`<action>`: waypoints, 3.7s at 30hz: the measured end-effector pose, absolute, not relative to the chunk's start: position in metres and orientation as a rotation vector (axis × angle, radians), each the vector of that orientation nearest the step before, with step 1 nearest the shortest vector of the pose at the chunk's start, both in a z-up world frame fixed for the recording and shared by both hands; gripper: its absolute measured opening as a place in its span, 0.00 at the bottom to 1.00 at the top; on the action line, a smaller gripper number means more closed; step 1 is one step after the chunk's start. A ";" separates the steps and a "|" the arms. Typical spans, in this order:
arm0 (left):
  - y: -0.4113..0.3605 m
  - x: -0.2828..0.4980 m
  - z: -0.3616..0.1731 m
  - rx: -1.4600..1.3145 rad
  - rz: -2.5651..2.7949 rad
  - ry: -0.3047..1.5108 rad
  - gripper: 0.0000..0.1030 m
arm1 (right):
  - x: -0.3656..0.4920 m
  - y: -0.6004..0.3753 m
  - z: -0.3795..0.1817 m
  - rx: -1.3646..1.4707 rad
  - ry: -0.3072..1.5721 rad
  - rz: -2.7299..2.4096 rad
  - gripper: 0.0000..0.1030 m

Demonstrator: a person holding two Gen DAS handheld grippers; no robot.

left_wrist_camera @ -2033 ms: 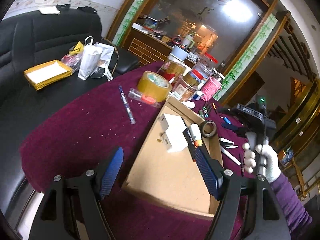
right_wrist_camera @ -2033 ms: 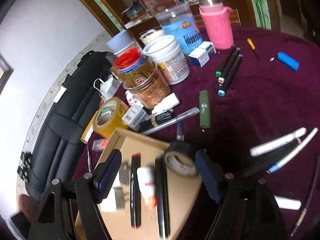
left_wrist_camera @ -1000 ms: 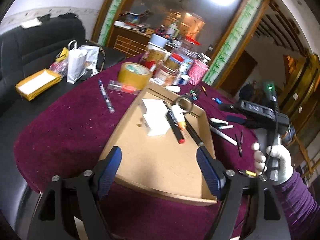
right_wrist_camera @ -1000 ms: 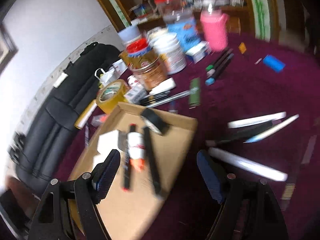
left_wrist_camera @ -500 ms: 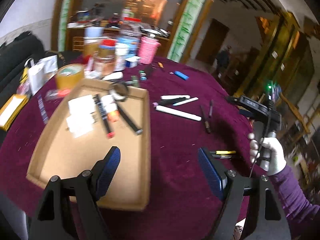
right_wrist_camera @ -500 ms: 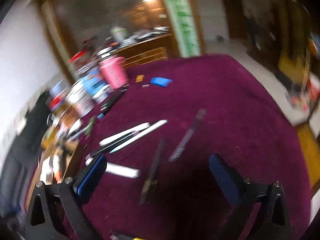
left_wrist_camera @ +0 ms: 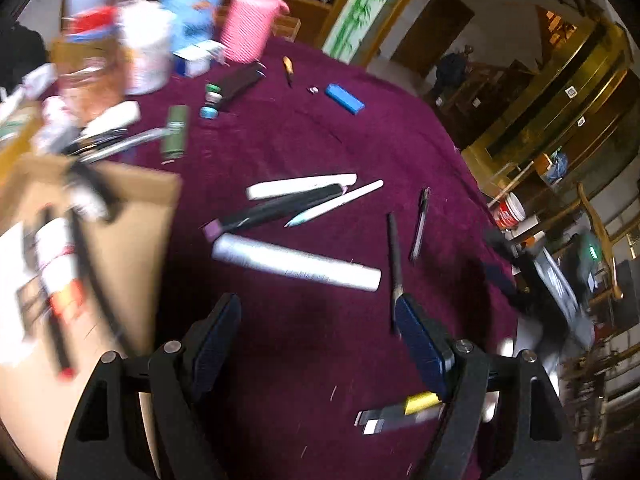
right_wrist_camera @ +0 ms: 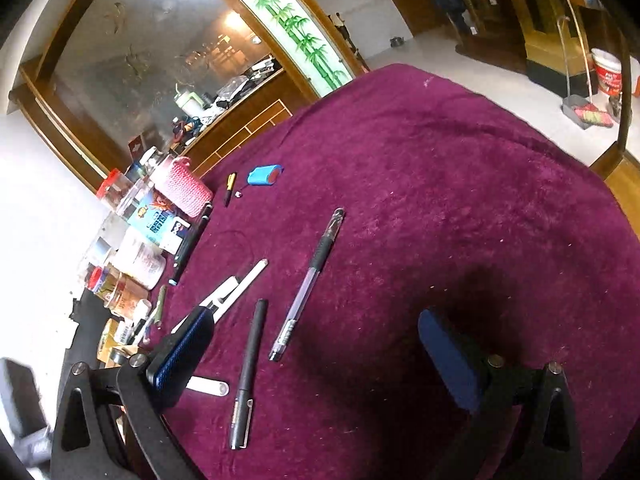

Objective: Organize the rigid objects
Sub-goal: 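Close the left gripper around a white pen on the mat, then lift the white pen with the left gripper while the right gripper grasps a black marker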

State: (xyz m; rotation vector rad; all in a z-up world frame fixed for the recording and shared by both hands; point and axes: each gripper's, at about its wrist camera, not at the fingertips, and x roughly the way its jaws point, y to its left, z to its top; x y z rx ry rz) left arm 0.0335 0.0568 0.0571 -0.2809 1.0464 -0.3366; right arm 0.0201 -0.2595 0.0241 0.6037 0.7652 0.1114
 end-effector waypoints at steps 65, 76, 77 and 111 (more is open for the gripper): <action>0.002 0.002 0.012 0.218 -0.399 1.049 0.20 | 0.026 -0.259 0.003 0.612 0.884 0.084 0.99; 0.027 -0.016 0.024 -0.015 -0.418 0.984 0.11 | 0.028 -0.251 0.004 0.506 0.874 0.069 0.99; 0.031 -0.024 0.029 -0.033 -0.420 0.964 0.11 | 0.028 -0.250 0.004 0.503 0.873 0.068 0.99; 0.219 -0.146 0.064 -0.389 -0.355 0.695 0.12 | 0.008 -0.062 0.009 0.048 1.121 0.233 0.63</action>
